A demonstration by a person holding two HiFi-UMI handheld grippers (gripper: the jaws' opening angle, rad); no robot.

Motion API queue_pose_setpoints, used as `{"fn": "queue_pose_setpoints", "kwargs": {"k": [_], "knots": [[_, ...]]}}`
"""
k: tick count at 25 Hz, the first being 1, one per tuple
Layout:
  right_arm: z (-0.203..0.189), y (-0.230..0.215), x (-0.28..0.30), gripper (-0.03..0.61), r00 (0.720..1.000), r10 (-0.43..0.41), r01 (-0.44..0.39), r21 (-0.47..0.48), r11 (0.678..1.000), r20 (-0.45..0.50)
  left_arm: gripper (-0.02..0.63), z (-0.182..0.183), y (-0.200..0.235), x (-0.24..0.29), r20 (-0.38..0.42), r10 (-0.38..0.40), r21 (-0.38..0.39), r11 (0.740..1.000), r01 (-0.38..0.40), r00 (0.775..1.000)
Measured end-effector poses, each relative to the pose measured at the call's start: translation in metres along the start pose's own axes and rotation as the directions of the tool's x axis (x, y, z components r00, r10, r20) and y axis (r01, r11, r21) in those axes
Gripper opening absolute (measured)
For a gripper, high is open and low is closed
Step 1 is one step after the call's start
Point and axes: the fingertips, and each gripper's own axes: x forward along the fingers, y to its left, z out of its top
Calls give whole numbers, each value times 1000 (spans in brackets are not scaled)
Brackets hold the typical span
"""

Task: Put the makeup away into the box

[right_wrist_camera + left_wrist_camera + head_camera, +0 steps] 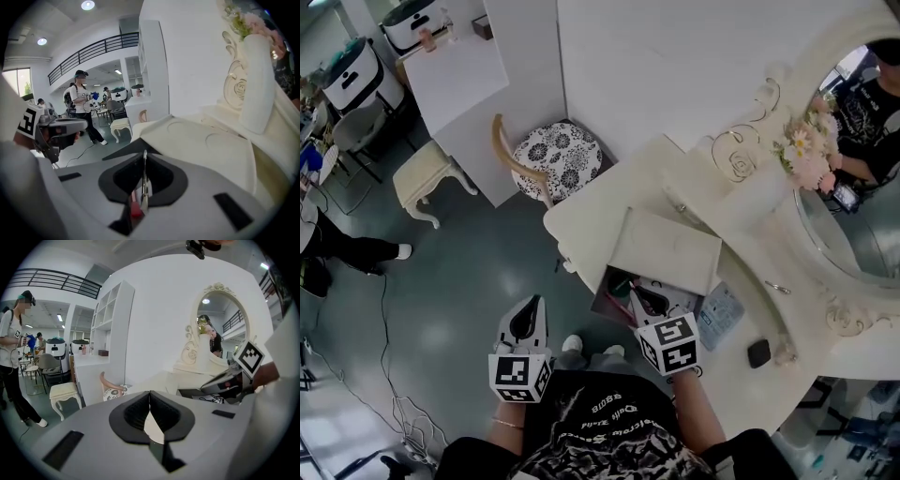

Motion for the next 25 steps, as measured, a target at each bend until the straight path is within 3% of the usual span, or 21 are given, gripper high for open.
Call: {"fn": "queue_pose_setpoints", "kwargs": {"k": [14, 25], "knots": [[-14, 6, 24, 29, 988, 122, -129, -65, 990, -93, 15, -12, -1, -2, -35, 66, -22, 998, -67, 997], [-24, 4, 37, 30, 981, 125, -140, -95, 985, -148, 15, -15, 5, -5, -50, 100, -19, 995, -101, 994]]}}
